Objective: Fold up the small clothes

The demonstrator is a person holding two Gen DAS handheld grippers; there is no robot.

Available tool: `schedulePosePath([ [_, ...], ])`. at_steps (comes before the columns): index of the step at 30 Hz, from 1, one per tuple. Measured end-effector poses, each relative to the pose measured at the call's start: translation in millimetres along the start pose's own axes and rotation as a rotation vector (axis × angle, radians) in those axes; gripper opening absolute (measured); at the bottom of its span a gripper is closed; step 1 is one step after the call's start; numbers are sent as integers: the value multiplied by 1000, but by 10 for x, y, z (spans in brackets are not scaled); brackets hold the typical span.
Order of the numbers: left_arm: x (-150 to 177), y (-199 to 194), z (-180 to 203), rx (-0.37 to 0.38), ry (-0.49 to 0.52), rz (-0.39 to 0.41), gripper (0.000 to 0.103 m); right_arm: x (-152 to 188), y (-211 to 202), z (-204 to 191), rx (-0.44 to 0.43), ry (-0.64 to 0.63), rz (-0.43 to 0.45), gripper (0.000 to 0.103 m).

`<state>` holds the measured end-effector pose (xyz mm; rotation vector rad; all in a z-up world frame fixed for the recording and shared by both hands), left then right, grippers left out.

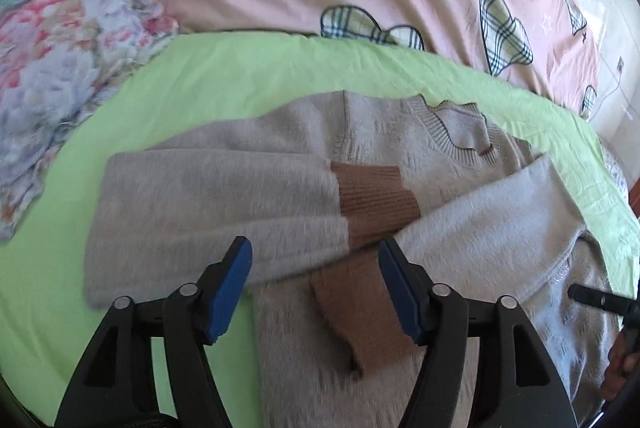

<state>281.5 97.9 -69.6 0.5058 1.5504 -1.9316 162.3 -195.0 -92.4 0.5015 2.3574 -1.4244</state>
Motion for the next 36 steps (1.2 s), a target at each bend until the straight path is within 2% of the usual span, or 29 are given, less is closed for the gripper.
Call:
schedulePosePath([
  [5,-50,344,184,3,63,-87,73,77,82,-86,-10,6,-26,38],
  [8,-79,490,386,37,82,-120,78,94,121,-112,-4,-6,-35,38],
  [9,-97,537,434,31,90,-122,82,96,134,-117,-6,-4,-38,38],
  [12,-71,797,477,-40,124,-167,84,102,177,-136,-17,2,-48,38],
  [14,-45,894,477,-65,151,-163,83,106,194,-144,-23,4,-53,38],
  [16,-57,906,473,-56,159,-143,76,108,192,-140,-26,9,-54,38],
  [17,-81,886,453,-46,146,-135,61,111,182,-134,-28,13,-52,38],
  [18,-119,856,407,-51,128,-124,27,119,172,-127,-26,16,-50,38],
  [19,-152,838,339,-56,104,-125,16,125,159,-113,-22,20,-48,38],
  [21,-206,798,240,17,11,-148,8,131,146,-95,-17,29,-45,38],
  [25,-253,706,106,32,-54,-127,4,161,135,-99,-17,37,-40,38],
  [28,-363,425,200,54,-64,-63,4,178,117,-139,-21,32,-38,38],
  [31,-512,34,477,141,-61,3,4,183,78,-160,-21,33,-28,38],
  [32,-542,-117,654,197,-52,17,4,178,56,-154,-20,36,-19,38],
  [36,-473,-323,1289,342,-8,0,4,145,-31,-69,-2,69,23,38],
])
Point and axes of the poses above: each gripper's, at about its wrist camera, not at the fingertips, and y roughly the way its jaws point, z to its right, x to its underside, the point moved 10 cm from there along y, roughly the way its jaws point, and after that the axes turned 10 degrees about -y, right-handed, at the moved point
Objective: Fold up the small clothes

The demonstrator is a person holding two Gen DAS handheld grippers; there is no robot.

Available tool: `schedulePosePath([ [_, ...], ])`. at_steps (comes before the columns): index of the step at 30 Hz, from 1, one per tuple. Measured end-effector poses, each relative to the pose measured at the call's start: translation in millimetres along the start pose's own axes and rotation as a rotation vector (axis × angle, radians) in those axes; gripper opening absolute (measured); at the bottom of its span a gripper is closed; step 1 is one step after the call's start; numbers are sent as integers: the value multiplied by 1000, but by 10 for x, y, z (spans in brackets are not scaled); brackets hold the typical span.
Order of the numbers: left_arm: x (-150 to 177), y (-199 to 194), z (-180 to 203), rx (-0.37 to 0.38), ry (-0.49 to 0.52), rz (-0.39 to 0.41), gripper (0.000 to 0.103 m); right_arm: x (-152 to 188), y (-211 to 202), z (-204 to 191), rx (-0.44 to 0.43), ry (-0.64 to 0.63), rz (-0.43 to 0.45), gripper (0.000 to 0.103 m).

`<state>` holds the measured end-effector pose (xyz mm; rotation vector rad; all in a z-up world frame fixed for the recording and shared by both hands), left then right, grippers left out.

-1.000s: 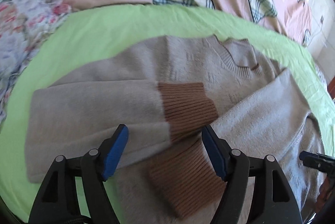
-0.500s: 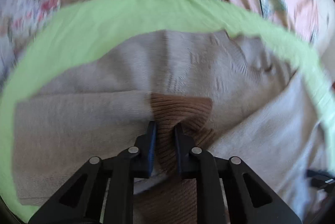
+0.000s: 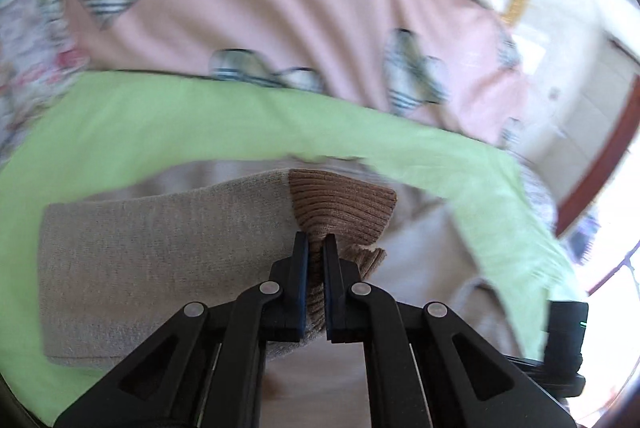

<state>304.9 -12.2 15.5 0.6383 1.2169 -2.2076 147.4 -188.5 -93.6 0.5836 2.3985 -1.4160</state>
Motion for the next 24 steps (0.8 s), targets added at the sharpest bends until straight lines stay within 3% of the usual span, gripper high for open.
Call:
schedulePosePath([
  [3,212,227,453,94,23,-55,4,-15,-89,86,15,24,27,38],
  [6,426,541,673,118,42,-106,4,-26,-184,202,37,47,48,38],
  [13,865,1166,572,109,-10,-246,8,-113,-282,386,64,71,70,40],
  [14,907,1136,529,111,-22,-254,11,-137,-266,396,68,72,69,45],
  [16,964,1022,423,98,-20,-245,16,-187,-257,402,68,72,80,67],
  [21,1012,317,-42,11,-53,-125,34,-432,-164,327,63,21,114,68],
  [24,1007,-152,-618,-126,-134,-28,36,-615,20,329,79,-9,112,68],
])
Point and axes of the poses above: each gripper's, at about its wrist camera, not at the fingertips, and y roughly the way its jaws point, z to its right, x to its underside, the point moved 10 cm from there along y, roughly the way its jaws point, and after that the axes turned 10 degrees about -y, right-handed, at the moved point
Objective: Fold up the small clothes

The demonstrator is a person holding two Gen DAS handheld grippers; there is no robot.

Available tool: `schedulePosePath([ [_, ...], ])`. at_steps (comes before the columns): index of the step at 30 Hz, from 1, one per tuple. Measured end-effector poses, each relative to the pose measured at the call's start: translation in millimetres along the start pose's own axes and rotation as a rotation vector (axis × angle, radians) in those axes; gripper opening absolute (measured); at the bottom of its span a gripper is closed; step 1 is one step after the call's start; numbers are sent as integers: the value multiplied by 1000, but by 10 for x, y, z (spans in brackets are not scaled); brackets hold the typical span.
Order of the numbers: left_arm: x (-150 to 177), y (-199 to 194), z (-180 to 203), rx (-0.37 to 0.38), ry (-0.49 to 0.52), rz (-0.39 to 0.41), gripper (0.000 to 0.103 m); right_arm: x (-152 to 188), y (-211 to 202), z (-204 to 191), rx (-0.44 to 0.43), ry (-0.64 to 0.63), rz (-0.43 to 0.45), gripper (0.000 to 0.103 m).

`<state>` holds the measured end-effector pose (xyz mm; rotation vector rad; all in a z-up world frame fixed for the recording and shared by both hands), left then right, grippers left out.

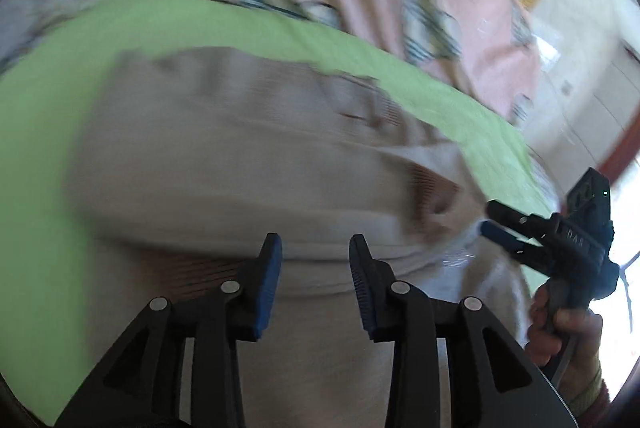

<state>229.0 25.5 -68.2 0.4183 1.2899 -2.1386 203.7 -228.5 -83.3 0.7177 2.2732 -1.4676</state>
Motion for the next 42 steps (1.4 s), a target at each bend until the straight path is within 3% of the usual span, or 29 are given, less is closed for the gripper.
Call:
schedulePosePath([
  [3,-108,-295,-631,-116,-121,72,36,-78,290,76,19,2,-36,68],
  [5,-163,-334,-982,-145,-191,60,36,-79,482,94,17,5,-67,68],
  [8,-189,-220,-1244,-204,-203,35,36,-40,674,58,7,-28,-82,65],
  [10,-213,-120,-1312,-210,-201,22,36,-3,744,-17,-7,-64,-102,10],
  [11,-242,-62,-1317,-210,-203,20,36,1,746,-40,-11,-68,-113,7],
  [14,-389,98,-1219,-208,-175,25,36,-130,523,-137,-18,-103,-61,7],
  [17,-530,242,-1188,-270,-147,40,34,-321,62,-159,-61,-80,73,7],
  [20,-606,274,-1156,-285,-177,70,36,-597,-310,-4,-20,-48,143,7],
  [26,-531,177,-1188,-324,-211,104,36,-462,-258,418,43,10,73,7],
  [30,-513,115,-1215,-320,-235,112,36,-451,-208,449,51,24,76,7],
  [34,-495,129,-1217,-338,-235,116,37,-503,-198,419,103,-63,75,7],
  [42,-495,180,-1243,-317,-234,105,39,-150,190,825,222,-74,-80,6],
])
Point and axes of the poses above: each gripper's, at about its wrist camera, not at the fingertips, and y roughly the way its jaws point, z to its right, x to its underside, the point moved 10 cm from there along y, roughly the way its jaws point, and after that the axes turned 10 degrees about -y, right-handed, at the moved point
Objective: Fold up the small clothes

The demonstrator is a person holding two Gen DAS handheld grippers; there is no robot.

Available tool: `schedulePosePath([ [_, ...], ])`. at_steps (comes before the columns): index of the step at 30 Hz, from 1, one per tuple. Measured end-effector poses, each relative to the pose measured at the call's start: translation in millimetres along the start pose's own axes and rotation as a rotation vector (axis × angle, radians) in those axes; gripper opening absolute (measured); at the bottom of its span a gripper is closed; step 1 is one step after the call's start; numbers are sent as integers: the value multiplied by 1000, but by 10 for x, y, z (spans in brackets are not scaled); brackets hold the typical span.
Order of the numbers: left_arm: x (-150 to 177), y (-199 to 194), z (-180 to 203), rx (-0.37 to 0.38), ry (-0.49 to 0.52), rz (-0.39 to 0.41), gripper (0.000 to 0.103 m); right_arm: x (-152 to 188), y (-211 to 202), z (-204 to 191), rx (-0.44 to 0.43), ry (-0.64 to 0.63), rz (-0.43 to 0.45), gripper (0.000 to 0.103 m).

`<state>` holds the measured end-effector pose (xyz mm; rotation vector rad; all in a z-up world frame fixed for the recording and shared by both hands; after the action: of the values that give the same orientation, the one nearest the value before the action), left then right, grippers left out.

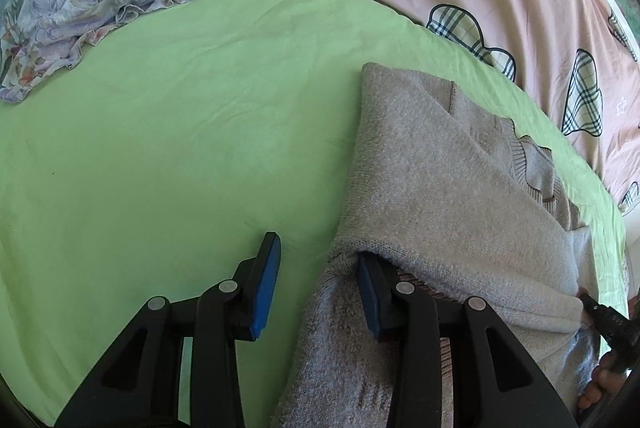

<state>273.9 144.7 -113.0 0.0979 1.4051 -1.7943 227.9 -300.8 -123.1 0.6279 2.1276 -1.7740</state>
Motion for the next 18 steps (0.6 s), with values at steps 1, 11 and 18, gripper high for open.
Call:
schedulePosePath([
  [1,4,-1,6,-3,6,-2,39,4,4,-2,8,-9,2,6],
  [11,525,-652,95,78,129,-54,37,213,-793,-8,-6,73,97,14],
  [18,1059,-1051,-41,93,182,-86,47,680,-1143,-277,-64,97,108,40],
])
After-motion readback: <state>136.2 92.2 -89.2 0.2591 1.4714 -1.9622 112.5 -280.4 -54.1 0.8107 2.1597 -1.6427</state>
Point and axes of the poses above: each gripper's, at about its wrist camera, not at the fingertips, and y roughly the way its jaws point, z to its right, x to its underside, the point moved 10 cm from there along y, roughly the way its jaws point, and after that the axes turned 10 degrees about -y, right-handed, at the moved point
